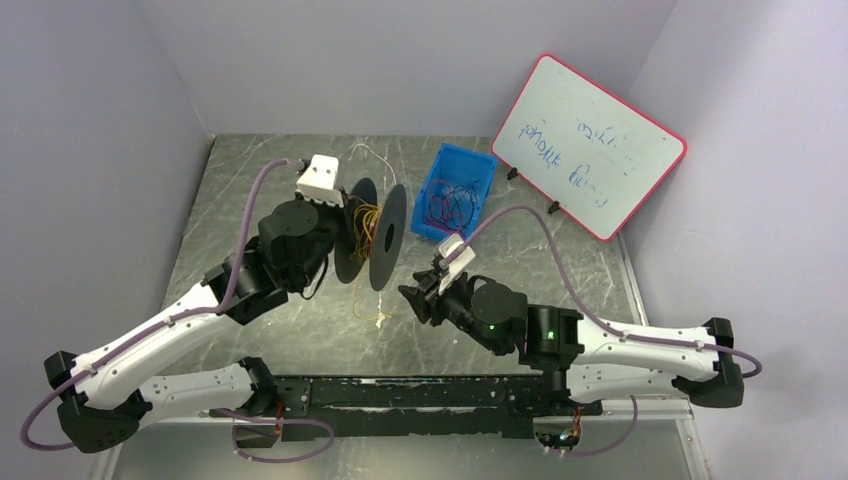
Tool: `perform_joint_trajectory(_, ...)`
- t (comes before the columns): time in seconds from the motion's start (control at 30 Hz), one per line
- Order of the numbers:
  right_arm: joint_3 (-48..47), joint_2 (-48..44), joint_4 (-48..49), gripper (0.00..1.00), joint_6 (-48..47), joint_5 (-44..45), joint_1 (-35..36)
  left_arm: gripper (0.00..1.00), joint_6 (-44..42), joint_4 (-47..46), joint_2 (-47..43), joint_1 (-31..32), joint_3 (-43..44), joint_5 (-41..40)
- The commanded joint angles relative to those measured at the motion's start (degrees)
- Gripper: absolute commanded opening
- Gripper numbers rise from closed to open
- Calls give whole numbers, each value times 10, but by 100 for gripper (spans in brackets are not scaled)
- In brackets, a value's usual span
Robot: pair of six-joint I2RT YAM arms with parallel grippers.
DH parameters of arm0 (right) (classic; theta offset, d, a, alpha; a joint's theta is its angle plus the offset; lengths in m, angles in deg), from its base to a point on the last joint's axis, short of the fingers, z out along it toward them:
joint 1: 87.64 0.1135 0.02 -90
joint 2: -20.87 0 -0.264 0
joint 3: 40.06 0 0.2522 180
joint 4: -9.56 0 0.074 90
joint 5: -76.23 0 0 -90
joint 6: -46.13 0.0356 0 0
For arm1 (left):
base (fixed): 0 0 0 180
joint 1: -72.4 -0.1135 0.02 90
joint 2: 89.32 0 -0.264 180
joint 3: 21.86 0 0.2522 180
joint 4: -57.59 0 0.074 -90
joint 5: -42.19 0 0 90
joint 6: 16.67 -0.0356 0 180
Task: Wrap the cables
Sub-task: Wrap the cable around the cable reel.
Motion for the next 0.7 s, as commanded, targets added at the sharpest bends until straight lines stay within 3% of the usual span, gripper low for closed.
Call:
perform_joint_trajectory(0.0, -65, 13, -103, 43, -50, 15, -22, 7, -3, 9, -23, -2, 12, 59)
perform_joint_trajectory(0.27, -150, 43, -188, 45, -84, -129, -170, 7, -44, 61, -52, -2, 11, 170)
perform_joint_trajectory(0.67, -218, 59, -241, 52, -115, -250, -305, 7, -114, 169, -81, -2, 10, 341)
